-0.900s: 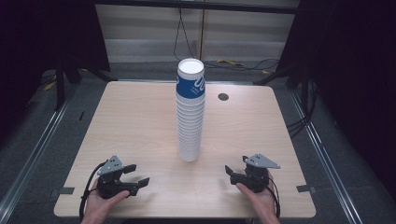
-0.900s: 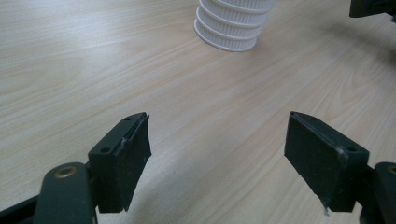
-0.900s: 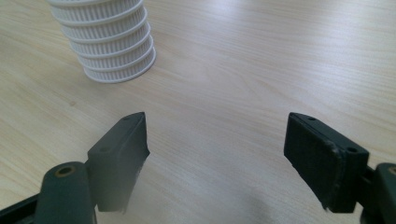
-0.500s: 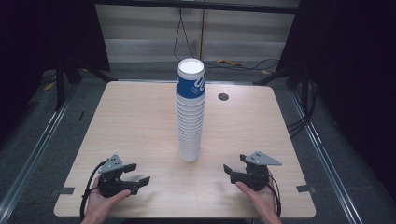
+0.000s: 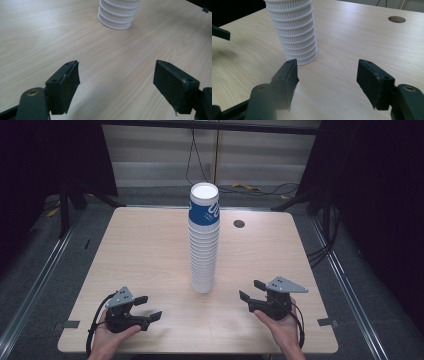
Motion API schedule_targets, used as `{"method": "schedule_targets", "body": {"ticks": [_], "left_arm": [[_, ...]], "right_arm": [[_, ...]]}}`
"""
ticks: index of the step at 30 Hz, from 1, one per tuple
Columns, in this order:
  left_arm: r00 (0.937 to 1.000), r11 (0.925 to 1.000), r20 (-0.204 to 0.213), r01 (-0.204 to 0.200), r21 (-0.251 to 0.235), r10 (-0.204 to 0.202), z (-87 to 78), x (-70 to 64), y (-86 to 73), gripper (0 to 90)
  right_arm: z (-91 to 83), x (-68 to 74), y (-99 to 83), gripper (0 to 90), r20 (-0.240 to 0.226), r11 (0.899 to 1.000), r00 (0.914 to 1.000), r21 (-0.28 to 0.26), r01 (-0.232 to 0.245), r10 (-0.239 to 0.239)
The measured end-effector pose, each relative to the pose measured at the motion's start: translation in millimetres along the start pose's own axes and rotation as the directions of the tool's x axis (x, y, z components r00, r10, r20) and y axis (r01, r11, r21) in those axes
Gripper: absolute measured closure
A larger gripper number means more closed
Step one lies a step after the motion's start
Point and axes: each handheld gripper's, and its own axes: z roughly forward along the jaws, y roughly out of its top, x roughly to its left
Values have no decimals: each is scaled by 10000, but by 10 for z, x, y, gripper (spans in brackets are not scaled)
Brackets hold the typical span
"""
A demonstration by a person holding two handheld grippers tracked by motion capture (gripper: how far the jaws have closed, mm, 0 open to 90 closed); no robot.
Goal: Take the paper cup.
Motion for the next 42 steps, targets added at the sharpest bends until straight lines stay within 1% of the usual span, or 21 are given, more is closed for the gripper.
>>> {"method": "schedule_targets", "body": {"ticks": [2,3,4,6,8,11,15,16,17,18,21,23,24,26,29,30,32,36,37,40,42], "left_arm": [[10000,10000,3,-15,30,15,4,0,0,209],[10000,10000,10,19,21,-19,14,1,-5,209],[10000,10000,10,19,21,-19,14,1,-5,209],[10000,10000,-32,14,5,-14,21,-4,-1,214],[9999,10000,-164,31,-43,-32,36,-13,17,216],[9999,9999,-110,-94,-49,94,53,-31,31,216],[9999,9999,4,-162,24,162,66,-43,29,217],[9999,9999,4,-162,24,162,66,-43,29,216],[9999,9999,19,-157,31,157,56,-44,29,216],[9999,9999,19,-157,31,157,56,-44,29,216],[10000,10000,46,-80,11,80,47,-34,22,221],[10000,10000,73,-57,27,57,54,-30,22,223],[9999,10000,85,-59,27,59,57,-29,23,223],[9999,10000,123,-13,66,13,60,-28,26,223],[9999,9999,116,-113,53,112,55,-24,24,223],[9999,10000,126,-42,49,41,56,-23,22,223],[9999,10000,118,18,49,-18,62,-20,26,223],[9999,10000,168,-18,36,18,61,-21,27,223],[9998,10000,172,-49,66,48,58,-18,24,223],[9999,10000,168,-32,84,31,61,-14,27,223],[9998,9999,164,-107,109,105,64,-16,26,224]], "right_arm": [[-1,0,7,311,-17,10000,10000,15,-51,51],[2,-2,28,309,-215,9998,9997,169,-69,73],[2,-2,28,309,-215,9998,9997,169,-69,73],[-10,-4,76,301,-271,9999,9996,82,-104,106],[-10,16,154,301,-480,9999,9988,-84,-87,83],[17,63,230,301,-656,9997,9978,-214,-65,51],[30,105,362,300,-691,9993,9975,-340,134,-157],[30,105,362,300,-691,9993,9975,-340,134,-157],[35,101,440,299,-908,9992,9958,-386,112,-147],[35,101,440,299,-908,9992,9958,-386,112,-147],[47,92,554,292,-1230,9986,9921,-480,199,-256],[49,105,610,279,-1255,9984,9914,-465,313,-369],[51,107,650,278,-1411,9982,9894,-536,281,-355],[49,115,699,278,-1480,9974,9882,-651,295,-389],[58,133,776,278,-1591,9960,9861,-820,359,-486],[62,137,796,278,-1659,9956,9849,-863,364,-504],[64,142,845,275,-1741,9958,9830,-809,438,-574],[44,133,943,275,-1927,9944,9792,-953,458,-635],[22,143,1028,275,-2017,9935,9762,-958,617,-801],[5,160,1145,272,-2132,9919,9711,-906,893,-1069],[-6,167,1190,272,-2139,9913,9702,-886,972,-1142]]}}
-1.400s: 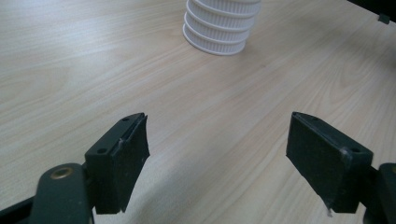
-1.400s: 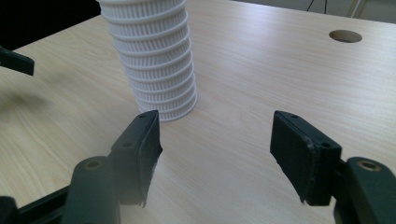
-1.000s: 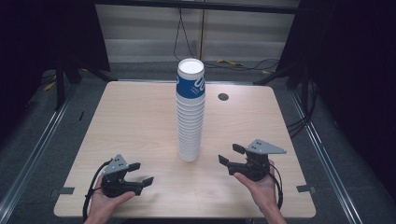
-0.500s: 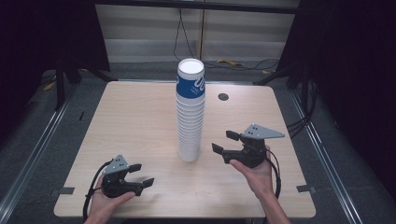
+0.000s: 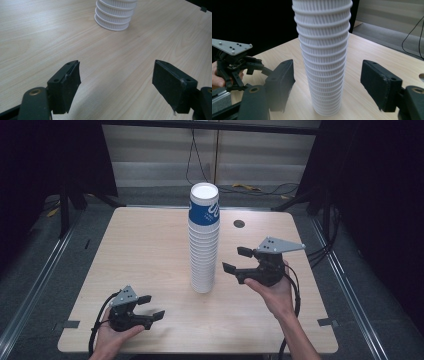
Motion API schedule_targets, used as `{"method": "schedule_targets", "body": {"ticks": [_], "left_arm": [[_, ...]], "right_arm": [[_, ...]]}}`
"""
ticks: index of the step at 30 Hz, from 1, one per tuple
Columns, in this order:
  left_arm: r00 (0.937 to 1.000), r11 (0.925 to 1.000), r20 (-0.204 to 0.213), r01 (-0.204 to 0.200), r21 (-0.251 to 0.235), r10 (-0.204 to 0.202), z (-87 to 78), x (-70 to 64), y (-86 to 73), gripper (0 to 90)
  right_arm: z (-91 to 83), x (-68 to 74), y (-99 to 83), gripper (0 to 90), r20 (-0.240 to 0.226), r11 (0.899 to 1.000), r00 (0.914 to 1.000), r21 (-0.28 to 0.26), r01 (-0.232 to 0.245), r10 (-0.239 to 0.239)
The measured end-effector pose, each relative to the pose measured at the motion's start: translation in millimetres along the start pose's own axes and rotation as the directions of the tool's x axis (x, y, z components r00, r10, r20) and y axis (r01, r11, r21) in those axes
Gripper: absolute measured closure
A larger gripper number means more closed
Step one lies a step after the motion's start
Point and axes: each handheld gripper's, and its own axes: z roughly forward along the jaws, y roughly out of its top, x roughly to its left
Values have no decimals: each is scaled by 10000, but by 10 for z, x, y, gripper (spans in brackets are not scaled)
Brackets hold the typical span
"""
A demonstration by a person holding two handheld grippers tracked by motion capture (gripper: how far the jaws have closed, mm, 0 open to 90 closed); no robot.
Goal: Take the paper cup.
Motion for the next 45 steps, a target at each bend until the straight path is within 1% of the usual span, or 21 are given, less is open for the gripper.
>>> {"method": "schedule_targets", "body": {"ticks": [1,3,8,10,13,14,15,16,17,19,20,21,23,26,27,32,37,40,42,43,45], "left_arm": [[10000,9999,31,-63,86,63,12,1,-1,223],[10000,9999,1,-19,112,19,19,3,-2,223],[10000,10000,5,13,93,-13,14,9,-3,223],[10000,9999,14,0,106,0,7,13,-8,223],[10000,10000,-2,29,74,-29,-6,27,-16,223],[10000,10000,-2,29,74,-29,-6,27,-16,223],[10000,9999,-16,94,61,-94,-13,35,-21,223],[10000,9999,-16,94,61,-94,-13,35,-21,223],[10000,9999,-19,95,80,-95,-16,43,-23,223],[9999,9999,-14,101,83,-101,-16,43,-24,223],[9999,9999,-14,101,83,-101,-16,43,-24,223],[10000,9999,4,96,91,-96,-16,40,-25,223],[9999,9999,21,110,101,-110,-14,41,-25,223],[9999,9999,10,122,110,-122,-14,41,-27,223],[9999,9998,30,114,176,-114,-11,46,-32,223],[9999,9996,95,141,238,-143,4,48,-35,223],[9998,9996,108,183,236,-186,24,49,-25,223],[9998,9994,120,161,302,-164,27,43,-28,223],[9998,9995,139,161,273,-164,24,44,-28,223],[9997,9996,153,163,247,-167,22,46,-29,223],[9997,9994,141,187,280,-191,22,52,-30,223]], "right_arm": [[-10,2,107,267,-104,9997,9997,107,238,-237],[-18,0,188,261,-153,9990,9990,185,418,-415],[-41,-8,373,260,-286,9982,9978,59,596,-594],[-29,0,441,254,-324,9973,9969,136,719,-714],[-33,16,537,251,-384,9973,9966,-32,732,-733],[-33,16,537,251,-384,9973,9966,-32,732,-733],[-39,19,606,245,-442,9972,9963,-186,728,-736],[-39,19,606,245,-442,9972,9963,-186,728,-736],[-38,18,670,242,-526,9970,9959,-299,718,-733],[-35,28,729,240,-558,9963,9952,-342,790,-808],[-35,28,729,240,-558,9963,9952,-342,790,-808],[-31,40,802,234,-573,9951,9940,-364,916,-936],[-16,41,853,230,-719,9953,9930,-329,914,-936],[6,36,910,216,-677,9947,9926,-282,994,-1011],[23,22,964,193,-756,9956,9927,-134,930,-937],[49,-2,1102,191,-811,9956,9925,-264,897,-916],[119,-12,1264,190,-895,9948,9909,-210,993,-1008],[182,-33,1312,184,-894,9952,9912,-196,962,-976],[200,-49,1346,184,-1109,9964,9904,-299,795,-823],[202,-44,1367,183,-1020,9959,9908,-297,859,-885],[209,-33,1418,183,-1080,9954,9899,-359,883,-917]]}}
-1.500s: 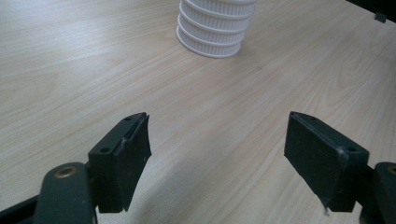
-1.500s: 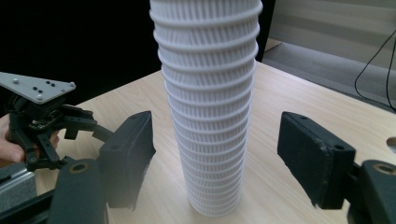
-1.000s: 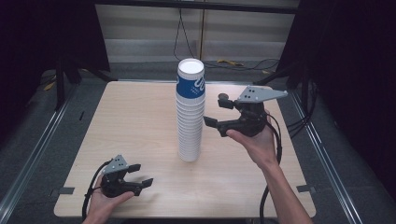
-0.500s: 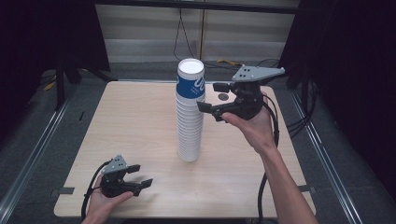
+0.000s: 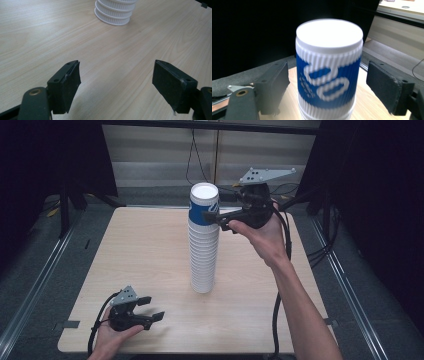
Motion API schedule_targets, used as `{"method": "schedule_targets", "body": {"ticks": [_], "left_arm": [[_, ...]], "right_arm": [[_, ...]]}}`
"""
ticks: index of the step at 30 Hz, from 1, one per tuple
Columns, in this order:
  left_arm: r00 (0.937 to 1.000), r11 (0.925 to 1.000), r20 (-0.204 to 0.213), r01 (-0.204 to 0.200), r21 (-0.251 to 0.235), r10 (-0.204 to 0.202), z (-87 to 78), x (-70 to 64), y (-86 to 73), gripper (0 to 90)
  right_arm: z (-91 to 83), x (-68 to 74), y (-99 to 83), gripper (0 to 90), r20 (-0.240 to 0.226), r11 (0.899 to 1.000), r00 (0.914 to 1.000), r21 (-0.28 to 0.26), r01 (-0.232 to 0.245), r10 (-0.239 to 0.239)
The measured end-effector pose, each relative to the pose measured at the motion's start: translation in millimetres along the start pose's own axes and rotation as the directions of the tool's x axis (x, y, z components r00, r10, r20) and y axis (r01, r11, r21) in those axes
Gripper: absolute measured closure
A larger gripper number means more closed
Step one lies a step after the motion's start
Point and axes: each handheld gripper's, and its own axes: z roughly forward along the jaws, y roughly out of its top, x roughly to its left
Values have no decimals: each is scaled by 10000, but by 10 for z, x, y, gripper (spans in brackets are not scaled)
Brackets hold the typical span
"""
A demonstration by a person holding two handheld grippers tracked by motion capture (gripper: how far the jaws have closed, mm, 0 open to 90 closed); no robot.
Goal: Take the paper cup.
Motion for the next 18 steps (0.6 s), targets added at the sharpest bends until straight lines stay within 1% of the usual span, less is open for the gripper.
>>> {"method": "schedule_targets", "body": {"ticks": [2,3,7,8,11,13,16,18], "left_arm": [[10000,10000,-29,-47,47,47,1,-8,1,223],[9999,9999,6,-134,56,134,1,-10,1,222],[9999,9999,71,-141,94,141,5,-26,-2,223],[9999,9999,82,-99,80,98,6,-26,-2,223],[9999,10000,90,-83,48,83,0,-21,-4,223],[10000,10000,70,-48,51,48,-5,-5,-8,223],[10000,10000,49,74,-22,-74,-4,-3,-10,222],[10000,10000,47,74,-30,-74,-5,-3,-10,223]], "right_arm": [[17,13,44,178,9,10000,10000,15,79,-79],[26,18,55,178,-27,10000,9999,4,97,-97],[90,34,79,175,24,9996,9998,228,180,-180],[145,28,92,173,37,9987,9998,464,202,-204],[179,12,110,179,-34,9988,9999,476,112,-110],[199,16,127,181,-9,9982,9999,581,145,-145],[214,16,147,185,-68,9978,9999,655,82,-78],[216,16,152,193,-7,9975,10000,695,95,-94]]}}
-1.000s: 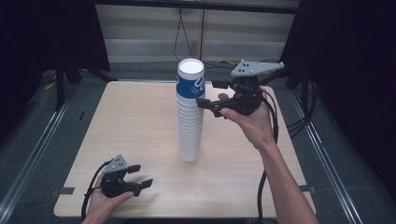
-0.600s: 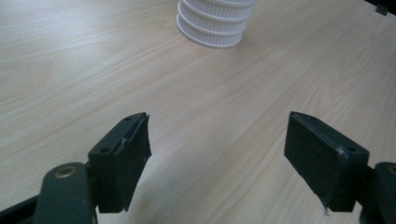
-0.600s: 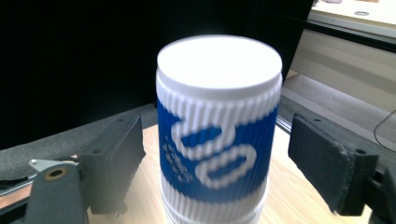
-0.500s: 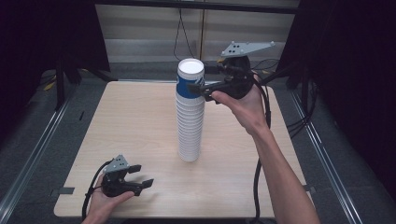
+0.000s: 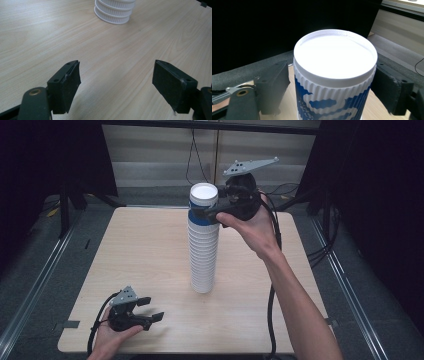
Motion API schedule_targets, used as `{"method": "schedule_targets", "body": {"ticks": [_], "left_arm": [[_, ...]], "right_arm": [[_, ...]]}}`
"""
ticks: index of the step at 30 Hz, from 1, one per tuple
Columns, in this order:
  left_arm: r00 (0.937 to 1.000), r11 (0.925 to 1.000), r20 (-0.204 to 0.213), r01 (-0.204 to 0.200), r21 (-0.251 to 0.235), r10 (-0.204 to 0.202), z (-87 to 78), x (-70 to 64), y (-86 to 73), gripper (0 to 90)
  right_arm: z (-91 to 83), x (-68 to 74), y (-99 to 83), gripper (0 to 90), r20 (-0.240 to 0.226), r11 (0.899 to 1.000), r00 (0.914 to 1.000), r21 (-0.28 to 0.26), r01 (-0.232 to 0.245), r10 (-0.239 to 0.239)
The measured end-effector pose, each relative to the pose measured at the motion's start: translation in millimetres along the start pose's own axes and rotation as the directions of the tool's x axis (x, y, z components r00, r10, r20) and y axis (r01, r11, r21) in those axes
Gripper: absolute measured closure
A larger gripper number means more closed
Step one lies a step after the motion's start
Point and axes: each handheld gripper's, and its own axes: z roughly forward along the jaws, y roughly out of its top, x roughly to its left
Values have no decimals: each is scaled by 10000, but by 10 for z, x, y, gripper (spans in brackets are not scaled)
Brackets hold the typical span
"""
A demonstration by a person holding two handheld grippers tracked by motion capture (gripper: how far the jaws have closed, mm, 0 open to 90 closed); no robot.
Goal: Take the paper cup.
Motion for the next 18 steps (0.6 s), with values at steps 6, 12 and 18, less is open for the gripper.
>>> {"method": "schedule_targets", "body": {"ticks": [6,12,18], "left_arm": [[10000,10000,9,-3,9,3,2,0,1,223],[10000,10000,-65,-40,68,41,1,6,0,223],[9999,10000,-92,42,52,-42,-7,30,-7,223]], "right_arm": [[4,-28,-2,226,-18,10000,10000,-4,-65,65],[17,-11,13,254,177,9999,9998,144,88,-91],[18,-12,14,259,209,9999,9997,69,115,-117]]}}
